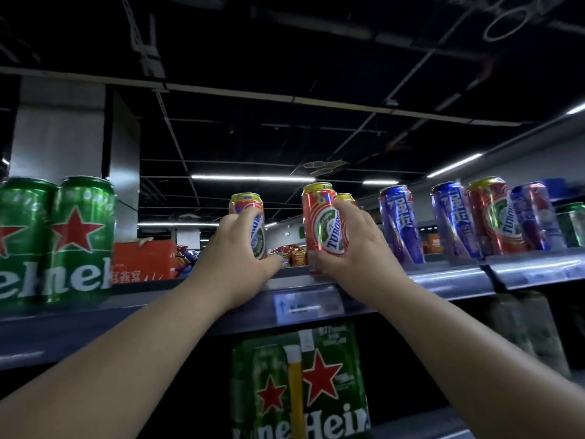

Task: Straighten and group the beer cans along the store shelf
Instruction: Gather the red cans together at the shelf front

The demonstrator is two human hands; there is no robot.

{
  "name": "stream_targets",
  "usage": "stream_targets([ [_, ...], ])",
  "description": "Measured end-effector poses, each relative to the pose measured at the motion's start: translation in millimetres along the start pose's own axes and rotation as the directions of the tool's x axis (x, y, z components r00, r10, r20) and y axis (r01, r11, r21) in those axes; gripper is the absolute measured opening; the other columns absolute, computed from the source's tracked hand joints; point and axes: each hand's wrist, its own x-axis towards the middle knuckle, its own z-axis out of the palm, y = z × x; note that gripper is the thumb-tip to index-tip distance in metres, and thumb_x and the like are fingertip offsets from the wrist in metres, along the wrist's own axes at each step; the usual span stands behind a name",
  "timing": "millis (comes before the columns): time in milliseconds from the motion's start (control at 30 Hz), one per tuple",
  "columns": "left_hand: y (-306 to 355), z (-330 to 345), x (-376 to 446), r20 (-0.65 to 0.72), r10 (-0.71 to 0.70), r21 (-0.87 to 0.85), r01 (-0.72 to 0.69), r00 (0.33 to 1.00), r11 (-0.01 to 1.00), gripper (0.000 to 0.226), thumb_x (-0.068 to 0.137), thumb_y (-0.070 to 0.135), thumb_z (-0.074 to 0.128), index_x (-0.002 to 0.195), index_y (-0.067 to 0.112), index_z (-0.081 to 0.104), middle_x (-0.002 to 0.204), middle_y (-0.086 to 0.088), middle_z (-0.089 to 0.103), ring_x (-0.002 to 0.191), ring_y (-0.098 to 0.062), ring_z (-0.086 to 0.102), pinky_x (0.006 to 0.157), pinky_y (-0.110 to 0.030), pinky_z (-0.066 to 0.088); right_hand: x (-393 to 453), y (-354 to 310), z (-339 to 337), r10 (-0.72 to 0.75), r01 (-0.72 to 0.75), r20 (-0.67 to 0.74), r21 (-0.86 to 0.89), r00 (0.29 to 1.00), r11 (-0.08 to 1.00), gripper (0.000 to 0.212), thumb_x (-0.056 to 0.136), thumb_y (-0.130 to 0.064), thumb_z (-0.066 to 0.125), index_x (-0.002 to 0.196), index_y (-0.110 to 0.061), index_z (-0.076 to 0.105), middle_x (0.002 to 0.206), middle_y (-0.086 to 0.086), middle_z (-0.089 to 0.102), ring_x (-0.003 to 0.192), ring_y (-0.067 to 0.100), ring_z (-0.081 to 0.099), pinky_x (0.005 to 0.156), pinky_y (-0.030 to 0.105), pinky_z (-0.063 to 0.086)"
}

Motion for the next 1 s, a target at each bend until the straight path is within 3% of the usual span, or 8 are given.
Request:
stream_targets([
  [100, 5.6, 14.7, 11.5, 0.021, -0.086, 0.036, 0.085, 0.996, 0.996, 0.085, 0.075, 0.047, 0.075, 0.143, 0.033, 0.027, 0.133, 0.000, 0.035, 0.117, -0.025, 0.046, 0.100, -0.041, 0.044, 16.4, 16.9, -1.3, 0.057, -0.057, 0.045, 0.019, 0.997, 0.998, 0.089, 0.080, -0.043, 0.078, 0.150, -0.037, 0.024, 0.133, -0.008, 0.038, 0.126, 0.018, 0.043, 0.101, 0.043, 0.047],
  [233, 5.6, 21.5, 33.0, -0.064, -0.214, 0.104, 0.220, 0.975, 0.970, 0.103, 0.066, 0.048, 0.082, 0.146, 0.029, 0.019, 0.133, -0.010, 0.036, 0.119, -0.031, 0.045, 0.099, -0.039, 0.042, 37.2, 19.9, 7.1, 0.113, -0.134, 0.203, 0.093, 0.973, 0.987, 0.094, 0.076, -0.038, 0.087, 0.143, -0.041, 0.021, 0.128, 0.000, 0.052, 0.102, 0.019, 0.060, 0.089, 0.041, 0.057],
  [400, -6.7, 18.5, 47.4, 0.050, -0.455, -0.071, 0.458, 0.889, 0.886, 0.123, 0.068, 0.030, 0.089, 0.151, 0.033, -0.002, 0.138, -0.011, 0.038, 0.112, -0.027, 0.046, 0.086, -0.038, 0.042, 41.8, 22.2, 20.4, 0.161, -0.161, 0.242, -0.019, 0.957, 0.987, 0.115, 0.082, -0.044, 0.078, 0.155, -0.039, -0.011, 0.131, 0.008, 0.058, 0.091, 0.024, 0.061, 0.079, 0.041, 0.054],
  [600, -15.0, 20.4, 54.7, 0.132, -0.537, -0.031, 0.545, 0.833, 0.838, 0.109, 0.078, 0.025, 0.083, 0.150, 0.021, 0.001, 0.114, -0.005, 0.045, 0.091, -0.022, 0.051, 0.062, -0.032, 0.043, 38.8, 22.5, 18.9, 0.158, -0.174, 0.211, 0.059, 0.965, 0.983, 0.112, 0.078, -0.047, 0.082, 0.152, -0.043, -0.001, 0.126, 0.004, 0.057, 0.098, 0.025, 0.063, 0.084, 0.048, 0.058],
  [667, -16.7, 20.3, 54.2, 0.168, -0.586, 0.004, 0.594, 0.793, 0.805, 0.097, 0.081, 0.030, 0.081, 0.145, 0.017, 0.009, 0.113, -0.009, 0.051, 0.093, -0.027, 0.056, 0.066, -0.038, 0.049, 35.5, 20.9, 17.3, 0.130, -0.151, 0.174, 0.111, 0.976, 0.982, 0.114, 0.069, -0.057, 0.086, 0.150, -0.041, 0.007, 0.125, 0.000, 0.057, 0.102, 0.023, 0.063, 0.086, 0.049, 0.058],
  [767, -20.0, 19.6, 52.0, 0.193, -0.575, 0.010, 0.585, 0.795, 0.811, 0.089, 0.079, 0.035, 0.081, 0.139, 0.017, 0.018, 0.116, -0.010, 0.053, 0.098, -0.031, 0.059, 0.077, -0.044, 0.054, 30.7, 18.3, 16.1, 0.092, -0.108, 0.162, 0.093, 0.982, 0.990, 0.116, 0.064, -0.070, 0.081, 0.149, -0.042, 0.008, 0.128, -0.003, 0.057, 0.105, 0.022, 0.062, 0.087, 0.049, 0.057],
  [900, -19.1, 10.2, 43.5, 0.143, -0.505, -0.020, 0.513, 0.851, 0.858, 0.085, 0.067, 0.041, 0.088, 0.124, 0.023, 0.029, 0.110, -0.003, 0.055, 0.093, -0.023, 0.058, 0.078, -0.043, 0.056, 27.6, 19.4, 16.1, 0.031, -0.036, 0.243, 0.016, 0.970, 0.999, 0.119, 0.079, -0.058, 0.071, 0.150, -0.048, -0.024, 0.125, -0.002, 0.060, 0.092, 0.018, 0.064, 0.078, 0.043, 0.058],
  [1000, -20.9, -1.2, 36.3, 0.111, -0.408, 0.012, 0.409, 0.906, 0.912, 0.087, 0.058, 0.051, 0.090, 0.119, 0.027, 0.032, 0.107, 0.004, 0.058, 0.094, -0.017, 0.060, 0.084, -0.043, 0.055, 26.5, 15.8, 14.7, -0.030, 0.030, 0.211, 0.002, 0.977, 1.000, 0.125, 0.079, -0.057, 0.076, 0.149, -0.049, -0.029, 0.132, -0.002, 0.062, 0.094, 0.017, 0.062, 0.075, 0.036, 0.052],
])
